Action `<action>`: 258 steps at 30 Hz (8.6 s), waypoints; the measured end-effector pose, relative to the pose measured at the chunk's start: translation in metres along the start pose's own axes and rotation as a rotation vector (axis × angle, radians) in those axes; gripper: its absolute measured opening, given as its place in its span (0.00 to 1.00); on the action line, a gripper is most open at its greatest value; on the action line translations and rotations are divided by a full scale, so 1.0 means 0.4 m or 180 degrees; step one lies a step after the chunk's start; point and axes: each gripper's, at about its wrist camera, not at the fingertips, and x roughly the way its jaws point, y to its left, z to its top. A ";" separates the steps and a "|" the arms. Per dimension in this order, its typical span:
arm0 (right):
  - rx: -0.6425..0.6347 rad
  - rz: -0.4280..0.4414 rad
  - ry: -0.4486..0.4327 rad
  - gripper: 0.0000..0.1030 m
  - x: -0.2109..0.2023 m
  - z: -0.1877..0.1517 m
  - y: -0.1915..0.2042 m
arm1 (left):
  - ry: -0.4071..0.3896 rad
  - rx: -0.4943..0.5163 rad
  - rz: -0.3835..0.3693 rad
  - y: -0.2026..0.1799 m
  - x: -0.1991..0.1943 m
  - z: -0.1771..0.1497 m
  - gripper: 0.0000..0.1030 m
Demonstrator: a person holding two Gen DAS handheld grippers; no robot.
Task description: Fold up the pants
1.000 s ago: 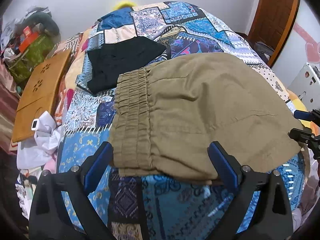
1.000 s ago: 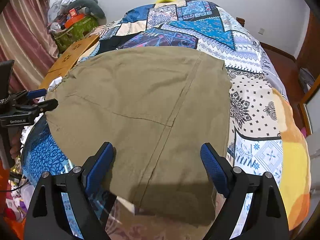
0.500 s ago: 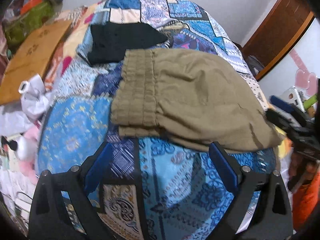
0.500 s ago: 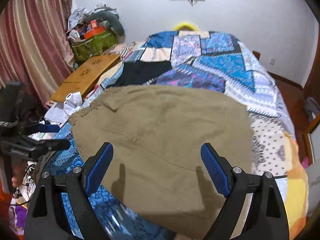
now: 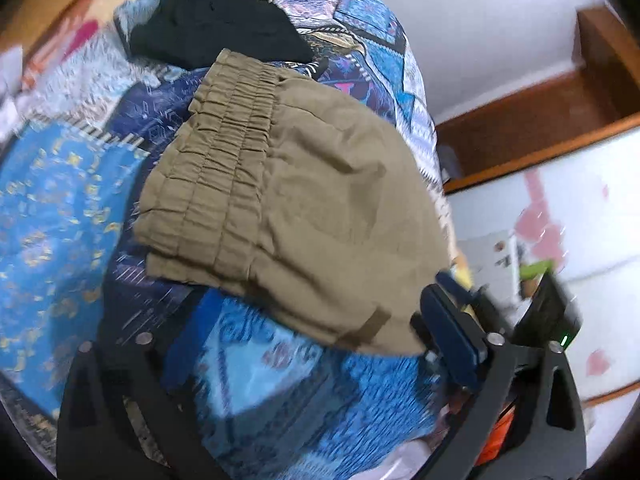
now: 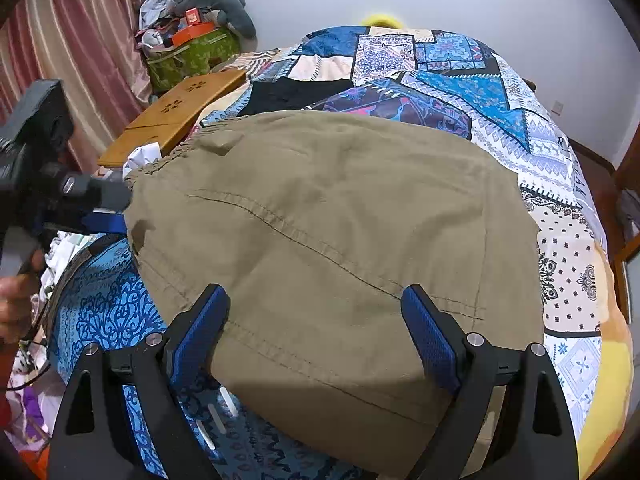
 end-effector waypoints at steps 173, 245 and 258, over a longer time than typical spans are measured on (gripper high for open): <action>0.0152 0.0134 0.0242 0.40 0.037 0.105 -0.190 | -0.0260 0.2361 0.1580 -0.306 0.180 0.093 0.62; 0.0601 0.0249 -0.0487 0.09 -0.085 0.153 -0.206 | -0.1192 0.1881 0.1920 -0.244 -0.057 0.140 0.06; 0.0349 0.0185 -0.0865 0.09 -0.042 0.407 -0.184 | -0.1711 0.1907 0.1994 -0.247 -0.155 0.353 0.06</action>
